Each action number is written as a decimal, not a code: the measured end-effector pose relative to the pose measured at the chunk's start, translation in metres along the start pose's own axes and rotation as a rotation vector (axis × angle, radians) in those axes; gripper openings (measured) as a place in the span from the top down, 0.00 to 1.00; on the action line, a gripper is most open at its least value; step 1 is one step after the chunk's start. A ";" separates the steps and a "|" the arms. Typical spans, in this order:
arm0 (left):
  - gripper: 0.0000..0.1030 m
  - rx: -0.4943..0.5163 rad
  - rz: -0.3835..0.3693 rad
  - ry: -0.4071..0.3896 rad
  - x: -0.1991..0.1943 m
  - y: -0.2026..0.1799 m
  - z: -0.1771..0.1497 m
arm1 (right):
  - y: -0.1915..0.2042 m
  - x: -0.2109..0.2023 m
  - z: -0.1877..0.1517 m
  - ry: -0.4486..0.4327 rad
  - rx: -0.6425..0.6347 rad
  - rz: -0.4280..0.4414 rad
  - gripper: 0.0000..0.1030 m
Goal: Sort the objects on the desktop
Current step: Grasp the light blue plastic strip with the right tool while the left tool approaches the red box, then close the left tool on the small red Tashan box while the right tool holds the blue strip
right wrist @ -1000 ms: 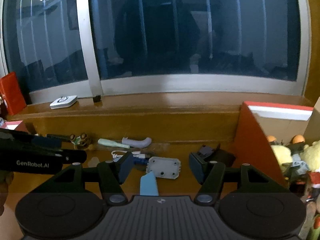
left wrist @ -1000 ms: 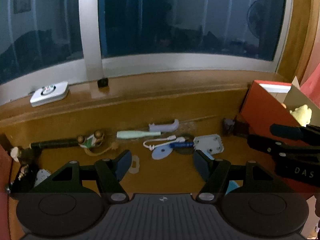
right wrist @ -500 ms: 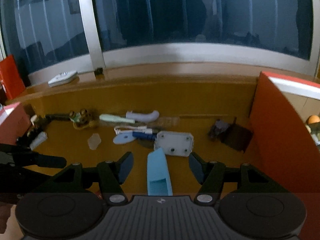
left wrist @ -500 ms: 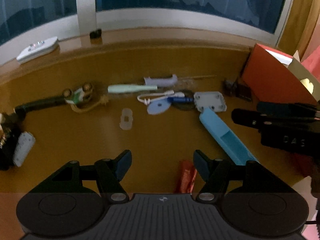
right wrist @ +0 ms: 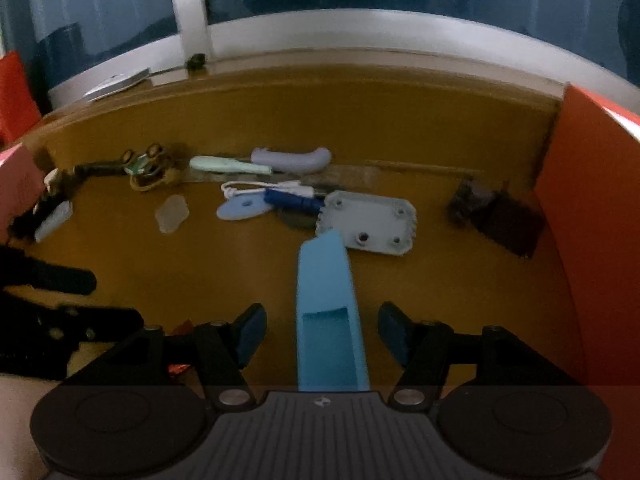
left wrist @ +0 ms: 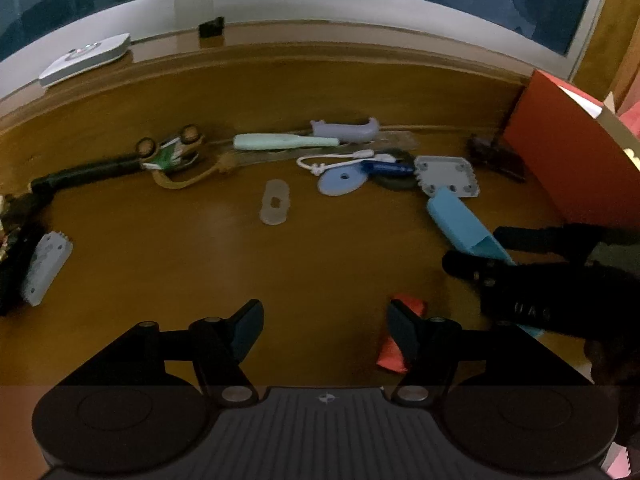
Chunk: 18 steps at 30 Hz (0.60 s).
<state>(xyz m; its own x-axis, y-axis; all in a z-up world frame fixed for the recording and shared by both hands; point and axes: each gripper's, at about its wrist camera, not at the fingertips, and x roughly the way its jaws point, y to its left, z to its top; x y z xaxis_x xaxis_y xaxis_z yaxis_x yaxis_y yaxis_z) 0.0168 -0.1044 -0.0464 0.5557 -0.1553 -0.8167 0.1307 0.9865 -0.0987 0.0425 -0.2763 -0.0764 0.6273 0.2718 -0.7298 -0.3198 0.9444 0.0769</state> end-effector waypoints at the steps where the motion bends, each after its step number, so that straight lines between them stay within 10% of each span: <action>1: 0.34 -0.004 0.003 0.001 0.000 0.002 0.000 | 0.003 0.001 -0.001 -0.005 -0.022 -0.005 0.30; 7: 0.34 -0.027 0.014 0.007 -0.001 0.013 -0.001 | 0.009 0.002 -0.001 -0.022 -0.029 -0.028 0.35; 9: 0.34 -0.033 0.014 0.007 -0.001 0.014 -0.002 | 0.008 0.001 0.000 -0.029 -0.022 -0.037 0.64; 18: 0.34 -0.025 0.007 0.001 -0.003 0.015 -0.001 | 0.002 -0.004 0.004 -0.027 0.023 -0.040 0.67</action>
<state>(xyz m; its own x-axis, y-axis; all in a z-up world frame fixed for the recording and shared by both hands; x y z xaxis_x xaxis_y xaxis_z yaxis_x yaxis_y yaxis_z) 0.0163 -0.0891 -0.0457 0.5559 -0.1487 -0.8178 0.1063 0.9885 -0.1075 0.0422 -0.2746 -0.0712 0.6585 0.2385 -0.7138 -0.2780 0.9585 0.0638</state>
